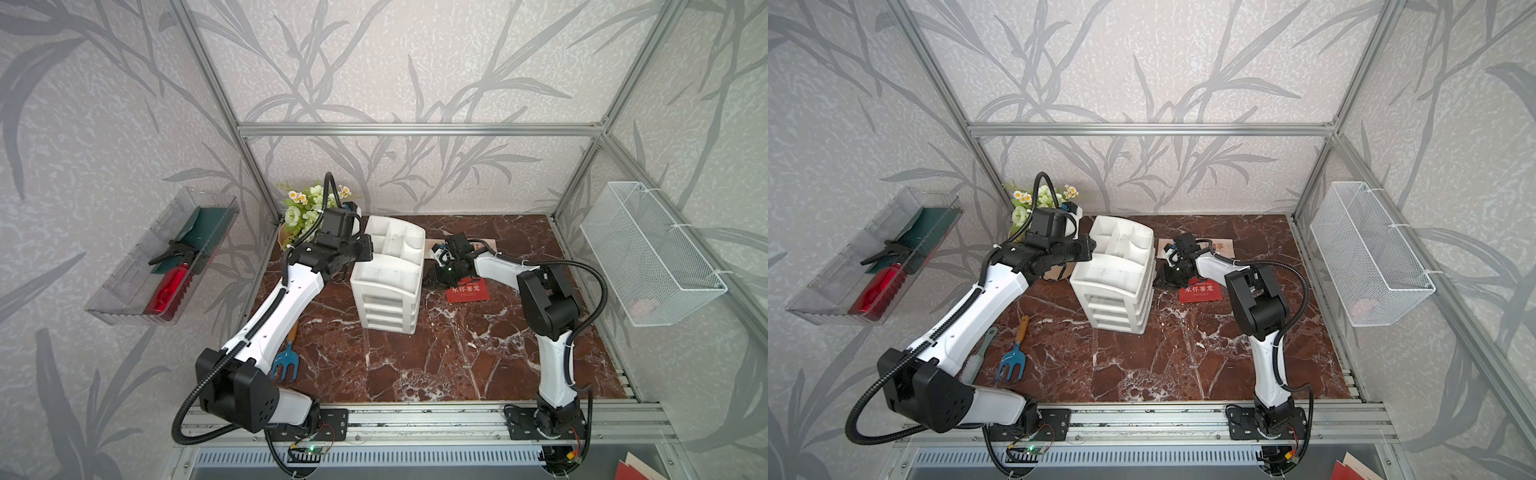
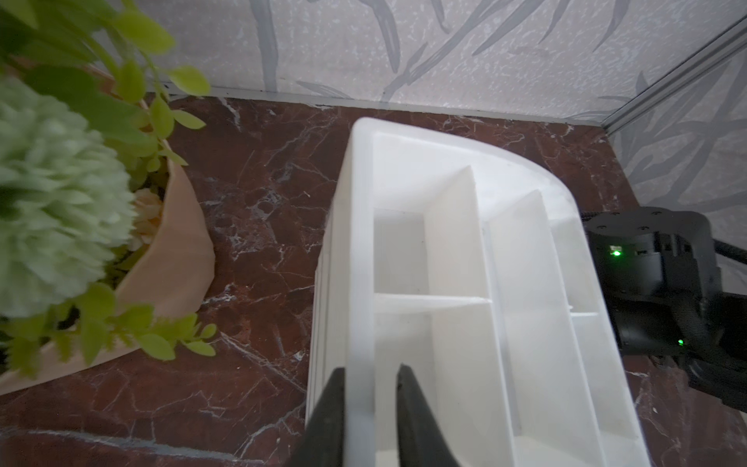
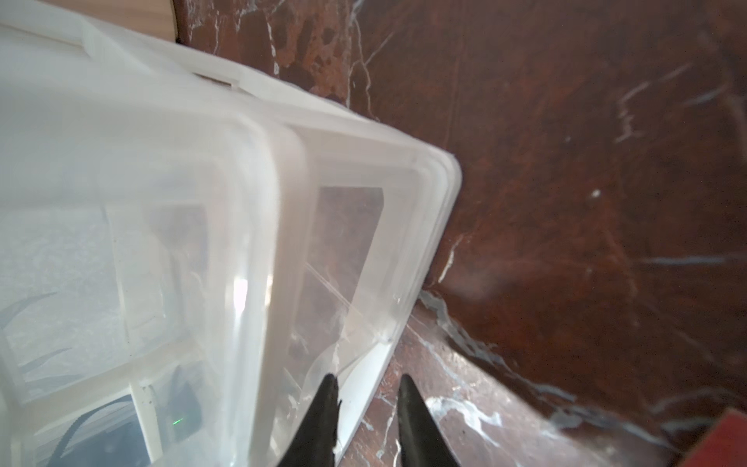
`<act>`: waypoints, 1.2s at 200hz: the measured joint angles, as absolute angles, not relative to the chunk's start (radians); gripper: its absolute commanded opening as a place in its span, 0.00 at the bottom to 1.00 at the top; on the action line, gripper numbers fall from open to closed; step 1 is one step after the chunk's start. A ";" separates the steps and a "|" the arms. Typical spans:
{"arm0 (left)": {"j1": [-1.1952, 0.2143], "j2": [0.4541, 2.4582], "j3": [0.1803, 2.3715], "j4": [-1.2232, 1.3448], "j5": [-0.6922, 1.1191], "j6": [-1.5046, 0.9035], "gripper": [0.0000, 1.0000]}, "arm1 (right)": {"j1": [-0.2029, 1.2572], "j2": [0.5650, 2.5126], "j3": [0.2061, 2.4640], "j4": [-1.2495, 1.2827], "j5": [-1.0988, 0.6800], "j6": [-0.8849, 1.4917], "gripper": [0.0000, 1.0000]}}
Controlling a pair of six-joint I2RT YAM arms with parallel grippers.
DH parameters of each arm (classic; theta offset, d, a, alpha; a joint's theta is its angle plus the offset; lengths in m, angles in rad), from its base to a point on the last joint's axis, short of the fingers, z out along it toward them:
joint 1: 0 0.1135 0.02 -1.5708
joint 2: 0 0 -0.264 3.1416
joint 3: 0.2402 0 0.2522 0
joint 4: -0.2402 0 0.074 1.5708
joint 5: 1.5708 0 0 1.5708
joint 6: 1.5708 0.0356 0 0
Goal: Take the postcards out of the drawer
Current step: Close the drawer in the storage box, then reset both arms
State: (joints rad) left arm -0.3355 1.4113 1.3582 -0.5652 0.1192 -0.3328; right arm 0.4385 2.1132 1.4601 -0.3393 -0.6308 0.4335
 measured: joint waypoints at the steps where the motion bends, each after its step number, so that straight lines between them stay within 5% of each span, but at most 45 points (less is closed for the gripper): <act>1: -0.336 1.411 1.358 -0.566 0.119 -0.331 0.33 | 0.439 2.113 1.461 -0.339 -0.630 0.434 0.28; 96: -0.330 1.424 1.528 -0.651 0.046 -0.240 0.46 | 0.353 1.956 1.445 -0.432 -0.535 0.332 0.40; 124: -0.326 1.362 1.536 -0.645 -0.017 -0.210 0.52 | 0.291 1.809 1.375 -0.449 -0.488 0.295 0.65; 174: -0.325 1.031 1.206 -0.543 -0.177 -0.193 0.66 | 0.174 1.525 1.180 -0.449 -0.418 0.240 1.00; 175: -0.325 1.026 1.201 -0.543 -0.179 -0.192 0.67 | 0.173 1.521 1.178 -0.449 -0.418 0.241 1.00; 178: -0.325 1.006 1.177 -0.538 -0.193 -0.192 0.91 | 0.165 1.503 1.166 -0.448 -0.414 0.238 1.00; 182: -0.324 0.987 1.151 -0.528 -0.204 -0.192 0.99 | 0.157 1.486 1.153 -0.446 -0.404 0.236 0.99; 240: -0.319 0.778 0.748 -0.352 -0.388 -0.226 0.99 | 0.075 1.282 0.955 -0.332 -0.047 0.190 0.99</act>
State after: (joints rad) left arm -0.3191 0.7776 0.7475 -0.3519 -0.3882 -0.2264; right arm 0.0746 1.2819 0.9550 -0.3321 -0.0475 0.1898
